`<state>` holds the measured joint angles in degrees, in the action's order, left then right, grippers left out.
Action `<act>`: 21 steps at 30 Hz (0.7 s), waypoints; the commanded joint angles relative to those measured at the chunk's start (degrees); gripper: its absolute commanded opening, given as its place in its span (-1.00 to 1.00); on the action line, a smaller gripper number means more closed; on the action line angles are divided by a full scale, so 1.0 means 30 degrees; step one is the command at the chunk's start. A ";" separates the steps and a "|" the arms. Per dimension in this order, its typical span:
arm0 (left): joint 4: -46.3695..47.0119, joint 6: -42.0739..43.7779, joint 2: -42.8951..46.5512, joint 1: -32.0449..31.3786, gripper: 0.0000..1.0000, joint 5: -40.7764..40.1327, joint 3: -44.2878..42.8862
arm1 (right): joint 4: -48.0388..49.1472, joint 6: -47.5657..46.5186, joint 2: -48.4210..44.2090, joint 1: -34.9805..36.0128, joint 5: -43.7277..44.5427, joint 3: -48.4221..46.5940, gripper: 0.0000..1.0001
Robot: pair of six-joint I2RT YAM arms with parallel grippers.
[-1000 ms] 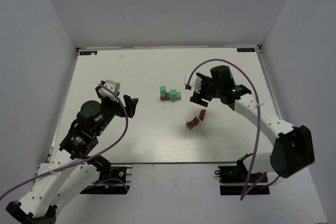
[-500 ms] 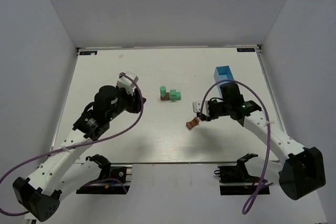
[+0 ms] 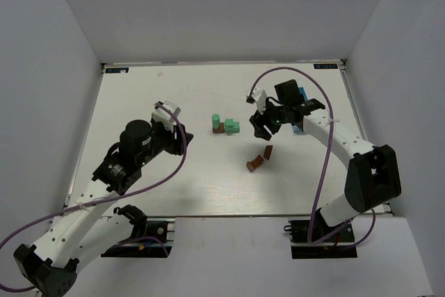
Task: Build the wood block tower
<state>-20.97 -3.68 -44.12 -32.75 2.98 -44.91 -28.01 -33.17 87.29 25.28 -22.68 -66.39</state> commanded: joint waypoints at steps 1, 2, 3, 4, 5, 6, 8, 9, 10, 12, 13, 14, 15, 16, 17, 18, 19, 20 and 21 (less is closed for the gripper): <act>0.0135 0.0144 0.0409 -0.0039 0.32 0.0119 0.0056 | -0.0771 0.3936 -0.0384 -0.0105 0.2165 -0.0196 0.37; 0.0135 0.0144 0.0409 -0.0039 0.32 0.0119 0.0056 | -0.0684 0.3821 -0.0471 -0.0106 0.3154 0.0415 0.37; 0.0135 0.0144 0.0583 -0.0039 0.32 0.0119 0.0056 | -0.0509 0.3530 -0.0936 -0.0019 0.3280 0.0682 0.31; 0.0135 0.0144 0.0585 -0.0039 0.32 0.0119 0.0056 | -0.0188 0.2425 -0.1202 0.0011 0.3340 0.1033 0.25; 0.0135 0.0144 0.0585 -0.0039 0.32 0.0119 0.0056 | -0.0069 0.1746 -0.1843 0.0041 0.3021 0.2110 0.13; 0.0135 0.0144 0.0585 -0.0039 0.32 0.0119 0.0056 | 0.0512 0.0899 -0.2197 0.0041 0.2844 0.2497 0.11; 0.0135 0.0144 0.0409 -0.0039 0.32 0.0119 0.0056 | 0.0751 -0.3141 -0.3803 -0.0134 0.1942 0.3578 -0.10; 0.0135 0.0144 0.0409 -0.0039 0.32 0.0119 0.0056 | 0.0782 -0.6227 -0.4218 -0.0193 0.1586 0.3875 -0.22; 0.0135 0.0144 0.0235 -0.0039 0.32 0.0119 0.0056 | 0.0753 -0.7969 -0.5788 -0.0193 0.1002 0.4313 -0.30; -0.0041 0.0144 0.0233 -0.0039 0.32 0.0119 0.0056 | 0.0549 -1.4952 -0.6824 -0.0455 -0.0226 0.6041 -0.25; -0.0041 0.0144 0.0059 -0.0039 0.32 0.0119 0.0056 | 0.0867 -1.6439 -0.7729 -0.0544 -0.0727 0.6510 -0.22; -0.0041 0.0144 0.0058 -0.0039 0.32 0.0119 0.0056 | 0.1131 -2.0021 -0.8463 -0.0690 -0.0935 0.7588 -0.22; -0.0215 0.0144 0.0058 -0.0039 0.32 -0.0055 0.0056 | 0.0988 -2.0956 -0.8673 -0.0778 -0.1691 0.7744 -0.19; -0.0216 0.0144 0.0058 -0.0039 0.32 -0.0057 0.0056 | 0.0668 -2.1662 -0.8791 -0.0837 -0.1931 0.7600 -0.19; -0.0216 0.0144 0.0058 -0.0039 0.32 -0.0057 0.0056 | -0.0118 -2.2829 -0.8386 -0.0896 -0.2136 0.6758 -0.19; -0.0216 0.0144 0.0058 -0.0039 0.32 -0.0231 0.0056 | -0.1054 -2.3449 -0.7425 -0.0926 -0.2283 0.6111 -0.16; -0.0216 0.0144 -0.0116 -0.0039 0.32 -0.0233 0.0056 | -0.3964 -2.4239 -0.6778 -0.0955 -0.2981 0.4858 -0.10; -0.0216 0.0318 -0.0118 -0.0039 0.32 -0.0233 0.0056 | -0.4631 -2.5262 -0.5147 -0.1013 -0.2959 0.3598 -0.07; -0.0216 0.0319 -0.0118 -0.0039 0.32 -0.0233 0.0056 | -0.5073 -2.5562 -0.4608 -0.1014 -0.3104 0.3150 0.00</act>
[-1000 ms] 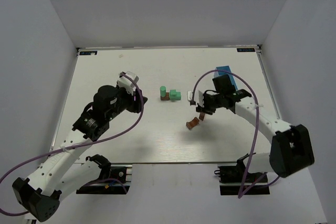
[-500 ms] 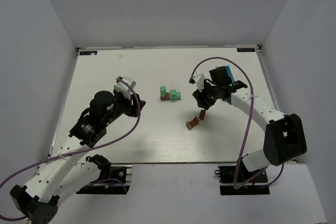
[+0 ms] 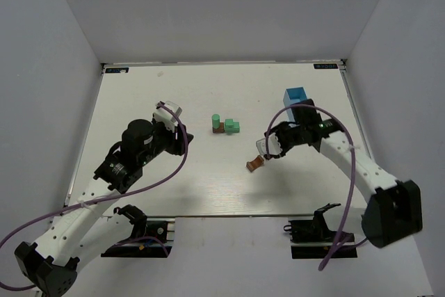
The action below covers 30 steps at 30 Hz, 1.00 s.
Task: Build the wood block tower
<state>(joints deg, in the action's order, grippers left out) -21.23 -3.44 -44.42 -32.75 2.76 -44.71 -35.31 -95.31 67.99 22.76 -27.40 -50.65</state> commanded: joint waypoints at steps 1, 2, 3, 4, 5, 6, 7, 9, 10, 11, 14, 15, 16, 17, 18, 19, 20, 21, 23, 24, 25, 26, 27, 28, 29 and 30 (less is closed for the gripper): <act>-0.0129 0.0239 -0.0190 -0.0039 0.32 -0.0160 -0.0009 | -0.3427 -0.5461 0.2207 -0.0205 -0.1444 -0.2709 0.00; -0.0129 0.0239 -0.0192 -0.0039 0.32 -0.0160 -0.0009 | -0.3783 -0.5757 0.3081 -0.0176 -0.1270 -0.3005 0.03; -0.0129 0.0239 -0.0192 -0.0039 0.32 -0.0160 -0.0009 | -0.3874 -0.6340 0.3264 -0.0147 -0.1239 -0.3008 0.03; -0.0129 0.0239 -0.0192 -0.0039 0.32 -0.0160 -0.0009 | -0.3962 -0.7100 0.3440 -0.0176 -0.1152 -0.2950 0.03; -0.0129 0.0239 -0.0192 -0.0039 0.32 -0.0160 -0.0009 | -0.3962 -0.7456 0.3819 -0.0118 -0.1122 -0.2804 0.03; -0.0129 0.0239 -0.0192 -0.0039 0.32 -0.0160 -0.0009 | -0.4223 -0.8504 0.3996 -0.0117 -0.1063 -0.2774 0.03; -0.0129 0.0239 -0.0192 -0.0039 0.32 -0.0160 -0.0009 | -0.4574 -0.8862 0.4404 -0.0146 -0.0744 -0.2832 0.03; -0.0129 0.0239 -0.0192 -0.0039 0.32 -0.0160 -0.0009 | -0.6360 -0.9973 0.5281 -0.0147 -0.0537 -0.3619 0.03; -0.0129 0.0239 -0.0192 -0.0039 0.32 -0.0160 -0.0009 | -0.6742 -1.0182 0.5896 -0.0147 -0.0390 -0.3826 0.03; -0.0129 0.0239 -0.0192 -0.0039 0.32 -0.0160 -0.0009 | -0.7616 -1.0358 0.6192 -0.0176 -0.0215 -0.4176 0.03; -0.0129 0.0239 -0.0192 -0.0039 0.32 -0.0160 -0.0009 | -0.7480 -1.1178 0.6839 -0.0001 0.0575 -0.3860 0.03; -0.0129 0.0239 -0.0192 -0.0039 0.29 -0.0160 -0.0009 | -0.7217 -1.1238 0.7130 -0.0029 0.0694 -0.3655 0.03; -0.0129 0.0239 -0.0192 -0.0039 0.29 -0.0160 -0.0009 | -0.7069 -1.1239 0.7278 -0.0058 0.0724 -0.3595 0.03; -0.0129 0.0239 -0.0192 -0.0039 0.29 -0.0160 -0.0009 | -0.6865 -1.1210 0.7337 -0.0030 0.0811 -0.3507 0.03; -0.0129 0.0239 -0.0192 -0.0039 0.29 -0.0160 -0.0009 | -0.6631 -1.1209 0.7628 0.0000 0.0870 -0.3506 0.03; -0.0129 0.0239 -0.0366 -0.0039 0.29 -0.0160 -0.0009 | -0.6367 -1.1209 0.7718 -0.0058 0.0871 -0.3448 0.03; -0.0129 0.0239 -0.0368 -0.0039 0.29 -0.0160 -0.0009 | -0.6104 -1.1209 0.7748 -0.0001 0.0871 -0.3477 0.03; -0.0129 0.0239 -0.0368 -0.0039 0.29 -0.0160 -0.0009 | -0.5898 -1.1238 0.7893 0.0000 0.0929 -0.3506 0.03; -0.0129 0.0239 -0.0368 -0.0039 0.29 -0.0160 -0.0009 | -0.5721 -1.1239 0.7982 -0.0029 0.0813 -0.3652 0.06; -0.0129 0.0239 -0.0368 -0.0039 0.29 -0.0160 -0.0009 | -0.5633 -1.1210 0.8012 -0.0058 0.0725 -0.3682 0.06; -0.0129 0.0239 -0.0368 -0.0039 0.29 -0.0160 -0.0009 | -0.5603 -1.1209 0.8070 -0.0059 0.0666 -0.3740 0.15; -0.0129 0.0239 -0.0368 -0.0039 0.29 -0.0160 -0.0009 | -0.5603 -1.1267 0.8128 -0.0001 0.0666 -0.3799 0.15; -0.0129 0.0239 -0.0368 -0.0039 0.29 -0.0160 -0.0009 | -0.5400 -1.1268 0.8187 0.0029 0.0695 -0.3828 0.15; -0.0303 0.0239 -0.0368 -0.0039 0.29 -0.0160 -0.0009 | -0.5311 -1.1268 0.8246 0.0000 0.0637 -0.3828 0.17; -0.0305 0.0239 -0.0368 -0.0039 0.29 -0.0160 -0.0009 | -0.5194 -1.1355 0.8275 0.0029 0.0520 -0.3828 0.17; -0.0305 0.0239 -0.0368 -0.0039 0.29 -0.0160 -0.0009 | -0.5164 -1.1443 0.8304 0.0029 0.0606 -0.3828 0.17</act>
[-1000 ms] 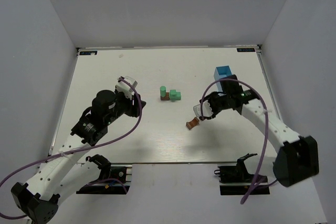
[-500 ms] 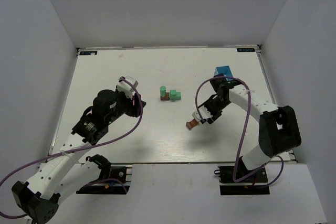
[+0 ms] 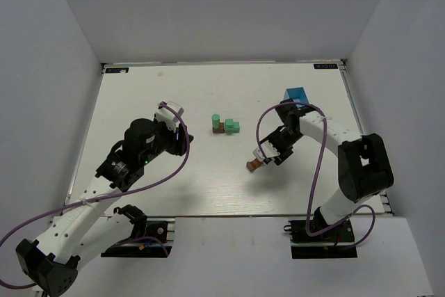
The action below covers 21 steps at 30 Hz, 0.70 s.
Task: Build the wood block tower
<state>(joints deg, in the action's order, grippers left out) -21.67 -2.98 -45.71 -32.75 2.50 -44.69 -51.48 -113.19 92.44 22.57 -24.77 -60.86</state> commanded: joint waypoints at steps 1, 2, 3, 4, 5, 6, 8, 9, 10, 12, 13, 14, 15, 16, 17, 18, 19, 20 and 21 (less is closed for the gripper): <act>-0.0159 0.0086 0.0062 -0.0039 0.29 -0.0072 -0.0017 | 0.0286 -0.5455 0.0297 0.0037 -0.0296 -0.0484 0.17; -0.0159 0.0086 0.0062 -0.0039 0.29 -0.0072 -0.0017 | 0.0315 -0.5600 0.0299 0.0036 -0.0296 -0.0456 0.17; -0.0159 0.0086 0.0062 -0.0039 0.29 -0.0072 -0.0017 | 0.0345 -0.5659 0.0415 0.0123 -0.0151 -0.0484 0.17; -0.0159 0.0086 0.0062 -0.0039 0.29 -0.0072 -0.0017 | 0.0432 -0.5718 0.0474 0.0095 -0.0121 -0.0543 0.17; -0.0159 0.0086 0.0062 -0.0039 0.29 -0.0247 -0.0017 | 0.0433 -0.5922 0.0677 0.0153 -0.0092 -0.0572 0.17; -0.0159 0.0086 0.0062 -0.0039 0.29 -0.0248 -0.0017 | 0.0433 -0.5953 0.0679 0.0182 -0.0120 -0.0601 0.17; -0.0159 0.0086 0.0062 -0.0039 0.29 -0.0248 -0.0017 | 0.0725 -0.6187 0.0912 0.0153 -0.0207 -0.0660 0.17; -0.0159 0.0086 0.0062 -0.0039 0.29 -0.0248 -0.0017 | 0.0842 -0.6245 0.0972 0.0153 -0.0150 -0.0689 0.17; -0.0159 0.0086 0.0062 -0.0039 0.29 -0.0248 -0.0017 | 0.0901 -0.6391 0.1088 0.0182 -0.0179 -0.0748 0.17; -0.0159 0.0086 -0.0112 -0.0039 0.29 -0.0248 -0.0017 | 0.1105 -0.6568 0.1236 0.0212 -0.0325 -0.0777 0.17; -0.0159 0.0086 -0.0114 -0.0039 0.29 -0.0248 -0.0017 | 0.1165 -0.6539 0.1265 0.0212 -0.0384 -0.0749 0.17; -0.0159 0.0086 -0.0114 -0.0039 0.29 -0.0248 -0.0017 | 0.1542 -0.6568 0.1265 0.0241 -0.0413 -0.0690 0.17; -0.0159 0.0086 -0.0114 -0.0039 0.29 -0.0248 -0.0017 | 0.1662 -0.6597 0.1265 0.0241 -0.0414 -0.0661 0.17; -0.0159 0.0086 -0.0114 -0.0039 0.29 -0.0248 -0.0017 | 0.1721 -0.6597 0.1323 0.0241 -0.0356 -0.0689 0.17; -0.0159 0.0086 -0.0114 -0.0039 0.29 -0.0248 -0.0017 | 0.1722 -0.6568 0.1411 0.0241 -0.0268 -0.0719 0.17; -0.0159 0.0086 -0.0114 -0.0039 0.29 -0.0248 -0.0017 | 0.1722 -0.6568 0.1528 0.0299 -0.0180 -0.0719 0.17; -0.0159 0.0086 -0.0114 -0.0039 0.29 -0.0248 -0.0017 | 0.1751 -0.6568 0.1529 0.0300 -0.0150 -0.0777 0.17; -0.0159 0.0086 -0.0114 -0.0039 0.29 -0.0248 -0.0017 | 0.1896 -0.6539 0.1616 0.0271 -0.0121 -0.0749 0.17; -0.0159 0.0086 -0.0114 -0.0039 0.29 -0.0248 -0.0017 | 0.1985 -0.6539 0.1675 0.0300 -0.0063 -0.0719 0.17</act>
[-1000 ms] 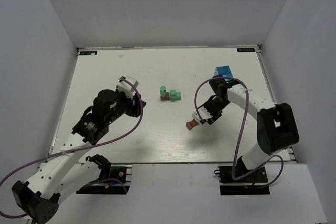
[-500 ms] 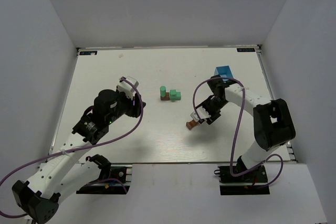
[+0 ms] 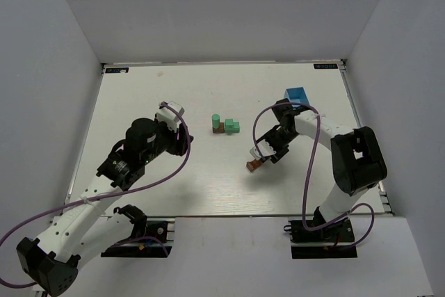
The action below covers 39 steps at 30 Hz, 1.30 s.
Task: Build the wood block tower
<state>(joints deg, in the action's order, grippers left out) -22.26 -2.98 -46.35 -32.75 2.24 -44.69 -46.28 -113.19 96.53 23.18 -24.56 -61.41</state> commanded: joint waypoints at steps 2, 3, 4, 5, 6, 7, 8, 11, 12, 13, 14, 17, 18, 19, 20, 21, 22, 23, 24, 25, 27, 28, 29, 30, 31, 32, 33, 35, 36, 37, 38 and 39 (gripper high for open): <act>0.0038 0.0086 0.0098 -0.0039 0.29 -0.0161 -0.0017 | 0.0456 -0.6422 0.0429 0.0125 -0.0018 -0.0362 0.17; 0.0038 0.0086 0.0098 -0.0039 0.29 -0.0161 -0.0017 | 0.0486 -0.6393 0.0430 0.0096 0.0040 -0.0332 0.17; 0.0038 0.0086 0.0098 -0.0039 0.29 -0.0161 -0.0017 | 0.0515 -0.6247 0.0546 0.0096 0.0070 -0.0332 0.15; 0.0038 0.0086 0.0098 -0.0039 0.29 -0.0161 -0.0017 | 0.0515 -0.6217 0.0606 0.0125 0.0128 -0.0332 0.15; 0.0038 0.0086 0.0098 -0.0039 0.29 -0.0161 -0.0017 | 0.0544 -0.6217 0.0606 0.0125 0.0158 -0.0303 0.11; 0.0038 0.0086 0.0098 -0.0039 0.29 -0.0161 -0.0017 | 0.0516 -0.6101 0.0606 0.0067 0.0129 -0.0244 0.11; 0.0038 0.0086 0.0098 -0.0039 0.27 -0.0161 -0.0017 | 0.0544 -0.6012 0.0577 0.0125 0.0274 -0.0215 0.08; 0.0038 0.0086 0.0098 -0.0039 0.27 -0.0337 -0.0017 | 0.0515 -0.5632 0.0431 0.0096 0.0304 -0.0215 -0.05; 0.0038 0.0086 0.0098 -0.0039 0.27 -0.0337 -0.0017 | 0.0457 -0.5399 0.0314 0.0096 0.0363 -0.0215 -0.09; 0.0038 0.0086 0.0098 -0.0039 0.27 -0.0337 -0.0017 | 0.0457 -0.5309 0.0255 0.0096 0.0334 -0.0215 -0.15; 0.0038 0.0086 0.0098 -0.0039 0.27 -0.0337 -0.0017 | 0.0457 -0.4931 0.0197 0.0038 0.0392 -0.0186 -0.29; 0.0038 0.0086 0.0098 -0.0039 0.27 -0.0337 -0.0017 | 0.0339 -0.4054 0.0226 0.0096 0.0422 -0.0273 -0.57; 0.0038 0.0086 0.0098 -0.0039 0.27 -0.0337 -0.0017 | 0.0339 -0.3817 0.0283 0.0096 0.0509 -0.0302 -0.68; 0.0038 0.0086 0.0098 -0.0039 0.27 -0.0337 -0.0017 | 0.0339 -0.3553 0.0342 0.0067 0.0539 -0.0331 -0.74; 0.0038 0.0086 0.0098 -0.0039 0.27 -0.0337 -0.0017 | 0.0775 -0.2767 0.0400 0.0096 0.0568 -0.0390 -0.78; 0.0038 0.0086 0.0098 -0.0039 0.27 -0.0337 -0.0017 | 0.0924 -0.2006 0.0459 0.0096 0.0597 -0.0419 -0.81; 0.0038 0.0086 0.0098 -0.0039 0.27 -0.0337 -0.0017 | 0.1505 -0.1157 0.0489 0.0038 0.0685 -0.0391 -0.85; 0.0038 0.0086 0.0272 -0.0039 0.27 -0.0337 -0.0017 | 0.2120 -0.0626 0.0489 0.0095 0.0772 -0.0390 -0.85; 0.0038 0.0086 0.0273 -0.0039 0.27 -0.0337 -0.0017 | 0.2678 0.0887 0.0518 0.0038 0.0889 -0.0419 -0.85; 0.0038 0.0086 0.0273 -0.0039 0.27 -0.0337 -0.0017 | 0.2973 0.1598 0.0721 0.0095 0.1036 -0.0478 -0.88; 0.0038 0.0086 0.0273 -0.0039 0.27 -0.0337 -0.0017 | 0.3298 0.3467 0.1305 0.0096 0.1066 -0.1059 -0.96; 0.0038 0.0086 0.0273 -0.0039 0.27 -0.0337 -0.0017 | 0.3385 0.3916 0.1396 0.0038 0.1240 -0.1238 -0.99; 0.0038 0.0086 0.0273 -0.0039 0.25 -0.0337 -0.0017 | 0.3357 0.4355 0.1513 0.0124 0.1242 -0.1414 -0.99; 0.0038 0.0086 0.0273 -0.0039 0.24 -0.0337 -0.0017 | 0.3328 0.5665 0.1862 0.0096 0.1242 -0.1851 -0.99; 0.0038 0.0086 0.0273 -0.0039 0.24 -0.0337 -0.0017 | 0.3299 0.6113 0.1953 0.0096 0.1213 -0.2029 -0.99; 0.0038 0.0086 0.0273 -0.0039 0.24 -0.0337 -0.0017 | 0.3269 0.6900 0.2099 0.0096 0.1155 -0.2321 -0.99; 0.0038 0.0086 0.0273 -0.0039 0.24 -0.0337 -0.0017 | 0.3095 0.7256 0.2390 0.0154 0.1067 -0.2672 -0.99; 0.0038 0.0086 0.0273 -0.0039 0.24 -0.0337 -0.0017 | 0.2890 0.8921 0.2655 0.0154 0.1007 -0.3257 -0.99; 0.0038 0.0086 0.0273 -0.0039 0.24 -0.0337 -0.0017 | 0.2627 0.9365 0.3121 0.0154 0.1008 -0.3754 -0.99; 0.0038 0.0086 0.0273 -0.0039 0.24 -0.0337 -0.0017 | 0.2393 1.0819 0.3271 0.0125 0.1124 -0.4369 -1.00; 0.0038 0.0086 0.0273 -0.0039 0.24 -0.0337 -0.0017 | 0.2187 1.1211 0.3504 0.0212 0.1328 -0.4665 -1.00; 0.0038 0.0086 0.0273 -0.0039 0.24 -0.0337 -0.0017 | 0.1692 1.1563 0.4145 0.0184 0.1417 -0.4987 -1.00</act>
<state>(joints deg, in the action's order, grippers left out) -22.26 -2.94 -46.33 -32.75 1.89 -44.69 -37.93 -87.46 106.50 23.42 -20.86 -72.34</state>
